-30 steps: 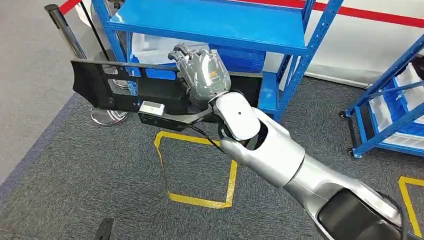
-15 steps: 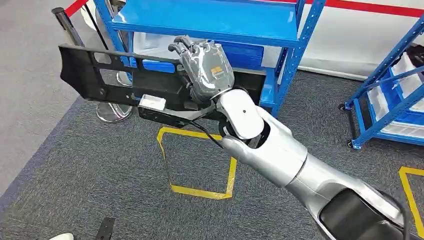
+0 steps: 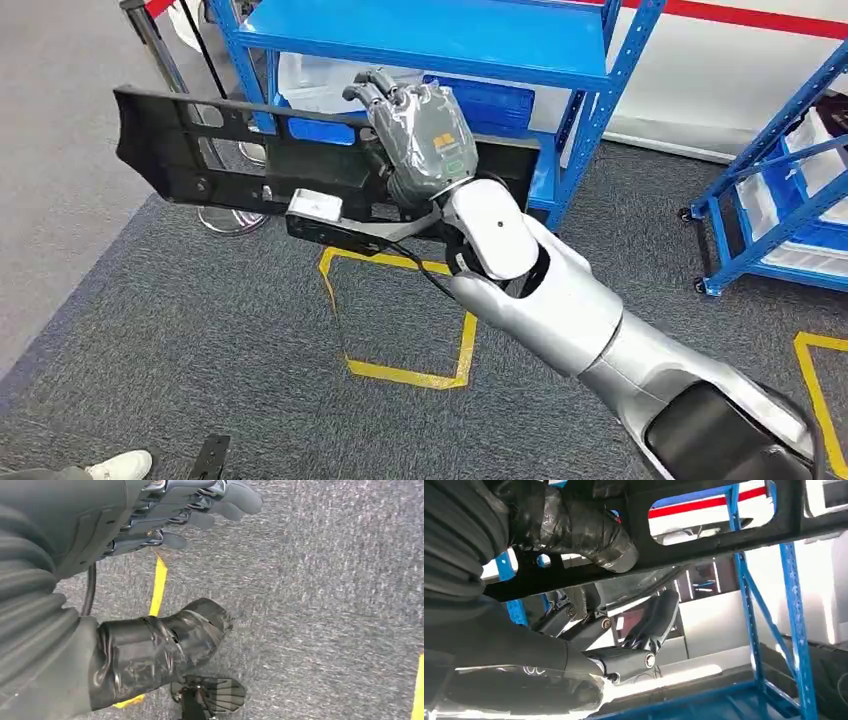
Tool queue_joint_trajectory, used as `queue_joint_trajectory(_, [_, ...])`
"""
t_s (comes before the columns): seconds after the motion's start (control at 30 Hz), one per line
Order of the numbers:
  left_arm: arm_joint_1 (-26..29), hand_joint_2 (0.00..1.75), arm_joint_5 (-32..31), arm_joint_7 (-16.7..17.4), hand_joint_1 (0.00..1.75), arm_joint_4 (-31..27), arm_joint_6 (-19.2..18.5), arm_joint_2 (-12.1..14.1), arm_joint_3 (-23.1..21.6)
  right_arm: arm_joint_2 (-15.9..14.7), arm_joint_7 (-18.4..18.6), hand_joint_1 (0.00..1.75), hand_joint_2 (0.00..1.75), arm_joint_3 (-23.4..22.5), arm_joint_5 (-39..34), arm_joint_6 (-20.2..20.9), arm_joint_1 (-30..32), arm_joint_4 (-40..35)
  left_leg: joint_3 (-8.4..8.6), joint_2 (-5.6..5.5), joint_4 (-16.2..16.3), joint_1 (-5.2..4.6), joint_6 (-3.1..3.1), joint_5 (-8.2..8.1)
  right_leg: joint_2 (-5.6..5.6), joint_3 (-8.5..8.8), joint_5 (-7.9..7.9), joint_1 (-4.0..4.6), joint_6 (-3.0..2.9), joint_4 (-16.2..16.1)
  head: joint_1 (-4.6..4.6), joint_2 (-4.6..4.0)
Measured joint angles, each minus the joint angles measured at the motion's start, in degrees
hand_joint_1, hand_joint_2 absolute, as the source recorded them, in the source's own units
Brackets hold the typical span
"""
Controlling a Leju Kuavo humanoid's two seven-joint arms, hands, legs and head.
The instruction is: Take the parts from the cabinet and place them on the table.
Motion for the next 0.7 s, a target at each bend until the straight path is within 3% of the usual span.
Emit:
queue_joint_trajectory(0.03, [0.07, 1.75, 0.0, 0.04, 0.0, 0.0, 0.0, 0.0, 0.0, -0.09, 0.0, 1.75, 1.75, 0.0, 0.0, 0.0, 0.12, 0.0, -0.12, -0.22, 0.01, 0.08, -0.2, 0.16, 0.0, 0.93, 1.35, -0.25, 0.11, -1.41, 0.02, -0.02])
queue_joint_trajectory(0.1, [0.06, 1.75, 0.0, 0.26, 0.0, 0.0, 0.0, -0.02, 0.0, -0.13, 0.07, 1.75, 1.75, 0.0, 0.07, 0.09, 0.06, -0.02, -0.12, -0.53, 0.04, 0.26, -0.55, 0.35, 0.1, 6.47, 6.1, -0.51, 0.08, -10.86, 0.02, -0.02])
queue_joint_trajectory(0.13, [0.0, 1.75, -0.02, 0.35, 0.0, 0.0, 0.0, 0.0, -0.02, -0.15, 0.09, 1.75, 1.75, -0.02, 0.09, 0.15, -0.02, -0.02, -0.13, -0.72, 0.05, 0.32, -0.81, 0.41, 0.71, 9.45, 8.11, -0.71, 0.04, -16.23, 0.02, -0.02])
queue_joint_trajectory(0.17, [-0.03, 1.75, -0.07, 0.35, 0.0, 0.0, 0.02, -0.02, -0.02, -0.18, 0.15, 1.75, 1.75, -0.07, 0.09, 0.26, -0.07, -0.02, -0.44, -0.8, 0.09, 0.18, -1.23, 0.54, 1.7, 10.32, 7.28, -0.72, 0.04, -18.12, 0.04, -0.02])
queue_joint_trajectory(0.3, [0.19, 1.75, -0.15, 0.66, 0.0, 0.0, 0.07, 0.02, -0.04, -0.35, 0.33, 1.75, 1.75, -0.07, 0.79, 1.07, -0.05, -0.17, -0.95, -1.37, -0.54, 0.49, -2.97, 1.57, 1.47, 9.76, 7.91, -0.06, -0.93, -18.88, 0.0, 0.0])
queue_joint_trajectory(0.33, [0.26, 1.75, -0.15, 0.72, 0.0, 0.0, 0.09, 0.04, -0.04, -0.35, 0.35, 1.75, 1.75, -0.07, 1.14, 1.11, -0.08, -0.17, -1.18, -1.49, -0.56, 0.66, -3.24, 1.42, 1.15, 9.89, 8.37, -0.48, -1.63, -19.43, -0.02, -0.02])
queue_joint_trajectory(0.37, [0.28, 1.75, -0.15, 0.79, 0.0, 0.0, 0.13, 0.02, -0.04, -0.35, 0.53, 1.75, 1.75, -0.07, 1.25, 1.18, -0.1, -0.2, -1.67, -0.79, 0.53, 0.64, -3.3, 0.32, 0.91, 9.91, 8.6, -0.37, -1.98, -19.68, -0.07, -0.02])
queue_joint_trajectory(0.4, [0.2, 1.75, -0.15, 0.81, 0.0, 0.0, 0.13, 0.02, -0.04, -0.37, 0.59, 1.75, 1.75, -0.07, 1.44, 1.22, -0.19, -0.26, -2.6, -0.39, 2.88, 0.56, -3.31, -1.45, 0.78, 9.83, 8.69, -0.34, -2.26, -19.69, -0.22, -0.02])
queue_joint_trajectory(0.47, [0.18, 1.75, -0.15, 0.85, 0.0, 0.0, 0.26, 0.22, -0.07, -0.44, 0.66, 1.75, 1.75, -0.07, 1.73, 1.42, -0.01, -0.28, -6.7, -0.24, 12.91, 0.47, -3.48, -6.4, 0.22, 9.69, 8.77, 0.04, -2.54, -19.67, -0.15, 0.0])
queue_joint_trajectory(0.5, [0.23, 1.75, -0.15, 0.85, 0.0, 0.0, 0.31, 0.22, -0.07, -0.53, 0.66, 1.75, 1.75, -0.07, 1.79, 1.42, 0.22, -0.28, -8.31, -0.23, 16.78, 0.43, -3.5, -7.68, 0.0, 9.61, 8.79, 0.24, -2.63, -19.63, -0.15, -0.02])
queue_joint_trajectory(0.53, [0.32, 1.75, -0.15, 0.87, 0.0, 0.0, 0.33, 0.22, -0.07, -0.64, 0.68, 1.75, 1.75, -0.07, 1.79, 1.44, 0.46, -0.28, -8.67, -0.22, 17.82, 0.39, -3.42, -7.41, -0.16, 9.59, 8.79, 0.39, -2.65, -19.61, -0.15, -0.02])
queue_joint_trajectory(0.57, [0.38, 1.75, -0.15, 0.92, 0.0, 0.0, 0.35, 0.22, -0.09, -0.7, 0.7, 1.75, 1.75, -0.07, 1.79, 1.42, 0.6, -0.31, -7.61, -0.18, 16.07, 0.3, -3.2, -6.01, -0.33, 9.59, 8.78, 0.55, -2.65, -19.59, -0.15, 0.0])
queue_joint_trajectory(0.6, [0.4, 1.75, -0.15, 0.92, 0.0, 0.0, 0.37, 0.22, -0.09, -0.72, 0.74, 1.75, 1.75, -0.07, 1.79, 1.42, 0.6, -0.33, -5.49, -0.08, 12.28, 0.19, -2.88, -3.92, -0.46, 9.61, 8.78, 0.69, -2.65, -19.54, -0.15, -0.02])
queue_joint_trajectory(0.67, [0.34, 1.75, -0.17, 0.92, 0.0, 0.0, 0.39, 0.37, -0.09, -0.72, 0.79, 1.75, 1.75, -0.09, 1.81, 1.42, 0.58, -0.72, -0.15, 0.73, 2.38, -0.26, -1.89, 0.1, -0.72, 9.68, 8.71, 0.91, -2.69, -19.4, -0.15, 0.0])
queue_joint_trajectory(0.7, [0.21, 1.75, -0.17, 0.92, 0.0, 0.0, 0.39, 0.48, -0.09, -0.79, 0.85, 1.75, 1.75, -0.11, 1.81, 1.42, 0.52, -0.83, 0.85, 1.94, 0.78, -0.73, -1.31, -1.0, -0.91, 9.44, 8.66, 1.25, -2.51, -19.36, -0.07, -0.02])
